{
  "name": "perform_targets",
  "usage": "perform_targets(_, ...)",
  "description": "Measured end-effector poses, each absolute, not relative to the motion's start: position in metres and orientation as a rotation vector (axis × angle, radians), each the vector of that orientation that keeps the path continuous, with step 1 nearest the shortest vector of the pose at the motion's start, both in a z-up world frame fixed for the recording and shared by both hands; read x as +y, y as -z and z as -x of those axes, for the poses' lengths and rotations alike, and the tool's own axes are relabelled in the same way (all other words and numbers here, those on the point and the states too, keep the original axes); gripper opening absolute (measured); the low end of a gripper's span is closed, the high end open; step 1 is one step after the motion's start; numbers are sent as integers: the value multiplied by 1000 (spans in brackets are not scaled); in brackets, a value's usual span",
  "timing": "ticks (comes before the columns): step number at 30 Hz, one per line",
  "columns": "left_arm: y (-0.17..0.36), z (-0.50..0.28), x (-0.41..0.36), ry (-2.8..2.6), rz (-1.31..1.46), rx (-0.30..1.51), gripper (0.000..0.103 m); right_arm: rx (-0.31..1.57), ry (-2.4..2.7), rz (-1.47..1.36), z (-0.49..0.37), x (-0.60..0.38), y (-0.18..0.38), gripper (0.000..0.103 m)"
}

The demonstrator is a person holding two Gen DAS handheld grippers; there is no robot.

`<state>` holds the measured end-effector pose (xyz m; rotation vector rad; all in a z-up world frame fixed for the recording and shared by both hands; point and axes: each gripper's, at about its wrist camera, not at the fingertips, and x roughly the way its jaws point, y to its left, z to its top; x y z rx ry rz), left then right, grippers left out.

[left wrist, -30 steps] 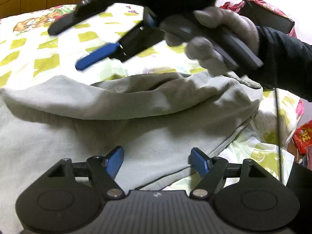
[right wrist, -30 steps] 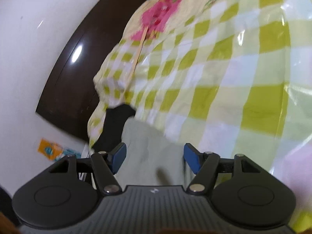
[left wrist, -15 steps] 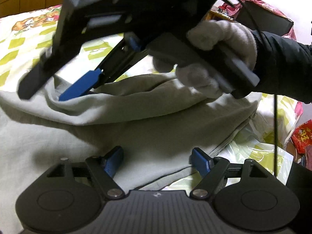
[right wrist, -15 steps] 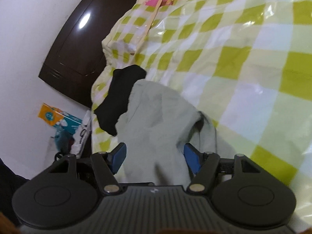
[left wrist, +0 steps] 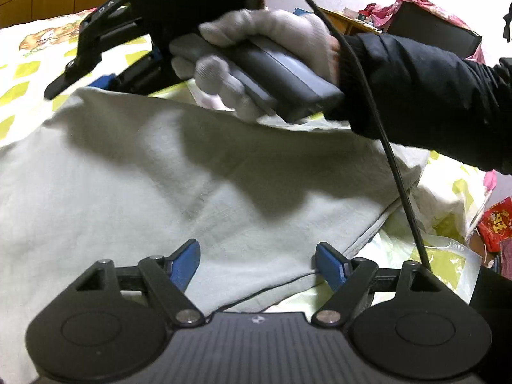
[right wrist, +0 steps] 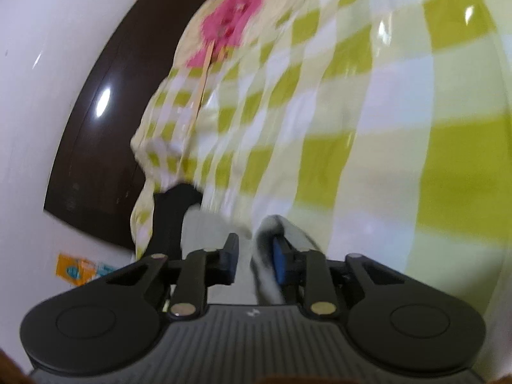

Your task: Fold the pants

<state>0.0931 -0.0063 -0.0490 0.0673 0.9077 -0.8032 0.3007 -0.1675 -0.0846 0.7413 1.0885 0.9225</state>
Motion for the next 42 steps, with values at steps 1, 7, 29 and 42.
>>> perform_targets(1,49,-94,-7,798,-69,904,91,1077,-908,-737,-308,-169,84,24)
perform_targets(7,52,-92,-10,790,-92,908,93,1110,-905,-614,-330,-162,76,26)
perform_targets(29,11,-86,-80,851,-230,848,92,903,-203,-631,-65,-399,36,46)
perform_targets(42,12,-64,-159,991,-362,885,92,793,-75,-819,-6,-467,50,52)
